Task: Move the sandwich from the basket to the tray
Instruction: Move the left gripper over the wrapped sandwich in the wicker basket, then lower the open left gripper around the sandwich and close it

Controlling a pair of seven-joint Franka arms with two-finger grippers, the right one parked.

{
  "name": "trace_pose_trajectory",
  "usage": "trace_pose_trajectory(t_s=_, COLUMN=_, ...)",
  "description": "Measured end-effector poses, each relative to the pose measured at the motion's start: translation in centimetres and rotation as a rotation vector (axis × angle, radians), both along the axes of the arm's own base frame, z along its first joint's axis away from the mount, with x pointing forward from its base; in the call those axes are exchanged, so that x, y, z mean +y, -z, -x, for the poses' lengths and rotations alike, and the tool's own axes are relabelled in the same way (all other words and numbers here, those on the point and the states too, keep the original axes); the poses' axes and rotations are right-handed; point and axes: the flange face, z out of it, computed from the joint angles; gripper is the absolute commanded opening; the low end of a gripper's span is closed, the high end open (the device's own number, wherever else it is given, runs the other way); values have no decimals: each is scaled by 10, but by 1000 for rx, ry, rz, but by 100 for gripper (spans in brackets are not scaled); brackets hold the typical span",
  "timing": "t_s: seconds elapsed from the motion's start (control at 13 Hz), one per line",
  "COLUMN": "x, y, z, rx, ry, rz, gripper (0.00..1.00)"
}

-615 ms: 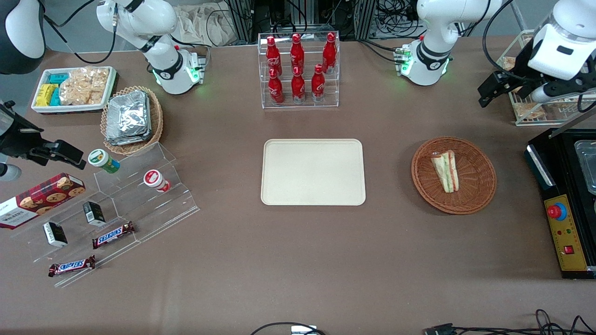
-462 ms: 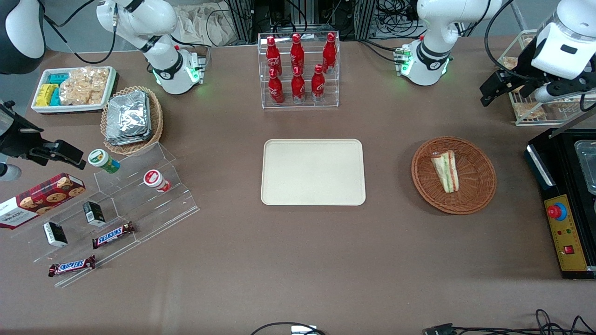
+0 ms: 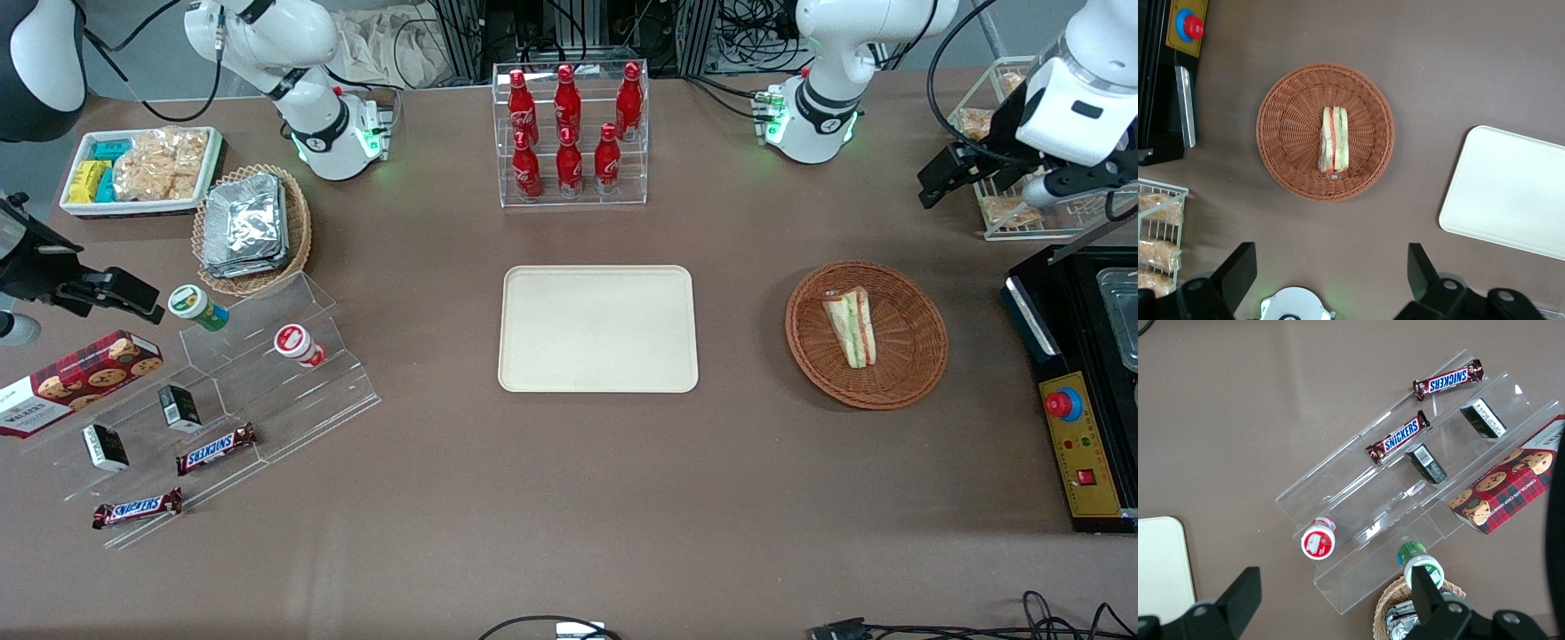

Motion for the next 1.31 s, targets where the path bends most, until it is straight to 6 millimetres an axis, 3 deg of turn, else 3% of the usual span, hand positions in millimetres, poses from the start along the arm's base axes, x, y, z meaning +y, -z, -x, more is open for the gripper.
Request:
trace_pose_trajectory(t_s=0.15, x=5, y=45, z=-11, rx=12, ry=-11, rz=0, gripper=100)
trace_pose_trajectory(t_s=0.31, x=14, y=110, z=-18, rx=-11, ry=-32, rz=3, gripper=100)
trace_pose_trajectory(t_s=0.54, x=24, y=205, z=-13, rx=-30, ry=-80, rz=6, gripper=100)
trace_pose_trajectory(t_s=0.85, x=24, y=295, z=-15, rx=-70, ry=-95, rz=19, gripper=100)
trace_pose_trajectory(t_s=1.0, x=24, y=330, z=-13, rx=-62, ry=-96, rz=23, gripper=100)
trace_pose_trajectory(t_s=1.31, x=22, y=356, z=-10, rx=-16, ry=-83, rz=15, gripper=100)
